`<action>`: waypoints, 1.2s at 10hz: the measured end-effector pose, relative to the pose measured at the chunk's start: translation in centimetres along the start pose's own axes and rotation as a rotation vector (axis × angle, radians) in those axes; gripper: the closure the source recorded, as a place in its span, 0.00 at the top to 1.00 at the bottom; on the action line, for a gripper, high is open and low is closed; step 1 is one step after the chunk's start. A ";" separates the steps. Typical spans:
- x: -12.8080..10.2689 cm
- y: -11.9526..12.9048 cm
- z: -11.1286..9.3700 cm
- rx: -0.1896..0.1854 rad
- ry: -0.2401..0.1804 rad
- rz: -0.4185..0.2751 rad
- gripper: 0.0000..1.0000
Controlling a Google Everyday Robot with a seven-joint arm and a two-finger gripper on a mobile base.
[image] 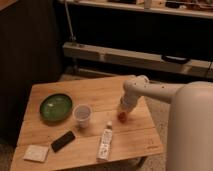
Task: Drag the pepper across the table
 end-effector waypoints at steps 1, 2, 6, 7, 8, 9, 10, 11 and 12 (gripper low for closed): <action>-0.1 0.1 0.0 0.000 -0.001 -0.003 0.00; -0.1 0.3 0.1 0.001 -0.001 -0.005 0.00; -1.0 1.2 0.2 0.003 -0.006 -0.016 0.00; -1.3 1.4 0.2 0.005 -0.007 -0.017 0.00; -1.4 1.4 0.2 0.006 -0.007 -0.017 0.00; -1.6 1.5 0.2 0.006 -0.009 -0.017 0.00; -1.8 1.6 0.1 0.008 -0.010 -0.019 0.00; -2.0 1.8 0.2 0.007 -0.010 -0.022 0.00; -2.1 1.9 0.2 0.007 -0.009 -0.023 0.00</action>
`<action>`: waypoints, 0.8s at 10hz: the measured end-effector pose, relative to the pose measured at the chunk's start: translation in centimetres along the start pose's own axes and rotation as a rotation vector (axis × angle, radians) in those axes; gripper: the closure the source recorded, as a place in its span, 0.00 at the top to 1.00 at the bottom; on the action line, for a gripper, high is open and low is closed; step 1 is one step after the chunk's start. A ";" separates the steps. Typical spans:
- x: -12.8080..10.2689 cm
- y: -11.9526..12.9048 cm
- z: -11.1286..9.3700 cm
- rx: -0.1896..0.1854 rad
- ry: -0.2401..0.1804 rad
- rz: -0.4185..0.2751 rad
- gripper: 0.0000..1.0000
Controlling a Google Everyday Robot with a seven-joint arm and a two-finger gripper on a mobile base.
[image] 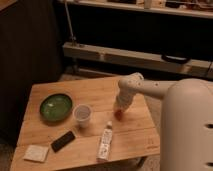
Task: Drag the pepper across the table
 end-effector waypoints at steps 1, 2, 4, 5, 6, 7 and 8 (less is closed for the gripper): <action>-0.2 0.2 0.1 -0.001 0.000 -0.004 0.00; -0.4 0.3 0.1 -0.003 0.000 -0.008 0.00; -0.9 0.6 0.1 -0.006 0.000 -0.013 0.00; -1.1 0.7 0.1 -0.006 0.000 -0.017 0.00; -1.2 0.9 0.1 -0.006 0.001 -0.020 0.00; -1.3 0.9 0.1 -0.005 0.003 -0.022 0.00; -1.5 1.1 0.2 -0.003 0.005 -0.026 0.00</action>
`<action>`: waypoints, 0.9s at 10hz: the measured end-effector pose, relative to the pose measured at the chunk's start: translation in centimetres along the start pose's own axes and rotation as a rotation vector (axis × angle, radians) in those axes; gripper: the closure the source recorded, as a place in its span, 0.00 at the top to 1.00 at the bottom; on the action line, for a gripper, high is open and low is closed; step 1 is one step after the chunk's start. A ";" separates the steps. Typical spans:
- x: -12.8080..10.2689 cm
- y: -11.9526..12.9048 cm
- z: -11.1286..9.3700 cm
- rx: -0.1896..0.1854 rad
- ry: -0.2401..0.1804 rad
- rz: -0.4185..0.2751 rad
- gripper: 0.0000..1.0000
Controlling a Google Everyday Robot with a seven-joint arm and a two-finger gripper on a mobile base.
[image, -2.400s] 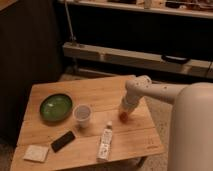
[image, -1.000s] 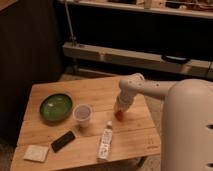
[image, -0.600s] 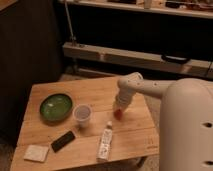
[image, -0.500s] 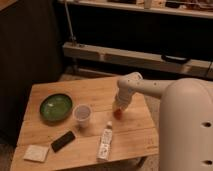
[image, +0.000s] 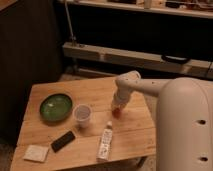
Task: Drag the pepper across the table
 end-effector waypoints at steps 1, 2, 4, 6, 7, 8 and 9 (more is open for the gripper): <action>-0.1 0.2 0.1 0.000 0.000 -0.004 0.00; -0.3 0.3 0.1 -0.001 0.000 -0.008 0.00; -0.5 0.6 0.1 -0.003 0.000 -0.013 0.00; -0.7 0.8 0.1 -0.005 0.003 -0.018 0.00; -0.9 1.1 0.3 -0.008 0.003 -0.025 0.00; -1.1 1.3 0.3 -0.011 0.003 -0.028 0.00; -1.2 1.5 0.4 -0.015 0.002 -0.031 0.00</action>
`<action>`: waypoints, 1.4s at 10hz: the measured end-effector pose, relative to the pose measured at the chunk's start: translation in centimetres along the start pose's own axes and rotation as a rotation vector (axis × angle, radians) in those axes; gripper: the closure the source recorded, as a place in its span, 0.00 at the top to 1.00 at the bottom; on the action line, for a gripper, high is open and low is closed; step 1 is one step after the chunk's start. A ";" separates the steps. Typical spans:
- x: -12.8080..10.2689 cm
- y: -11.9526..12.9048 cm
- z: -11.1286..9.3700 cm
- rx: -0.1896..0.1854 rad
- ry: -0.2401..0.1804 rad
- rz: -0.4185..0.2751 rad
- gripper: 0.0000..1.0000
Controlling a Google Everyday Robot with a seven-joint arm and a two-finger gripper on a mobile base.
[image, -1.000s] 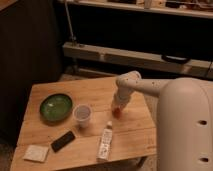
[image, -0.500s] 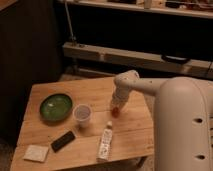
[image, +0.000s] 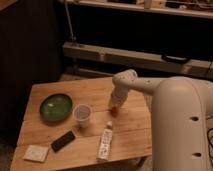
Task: Drag the pepper across the table
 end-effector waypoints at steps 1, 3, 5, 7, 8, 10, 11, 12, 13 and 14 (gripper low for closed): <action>-0.2 0.3 0.1 -0.004 0.000 -0.005 0.00; -0.5 0.8 0.3 -0.011 0.000 -0.015 0.00; -0.8 1.3 0.4 -0.017 0.000 -0.027 0.00; -1.1 1.8 0.5 -0.021 0.001 -0.038 0.00; -1.2 2.1 0.6 -0.023 0.001 -0.044 0.00; -1.5 2.5 0.6 -0.023 0.002 -0.052 0.00; -1.7 2.7 0.6 -0.024 0.000 -0.058 0.00; -1.9 2.9 0.5 -0.023 0.000 -0.065 0.00; -2.1 3.1 0.5 -0.023 -0.001 -0.070 0.00; -2.4 3.4 0.2 -0.022 -0.003 -0.081 0.00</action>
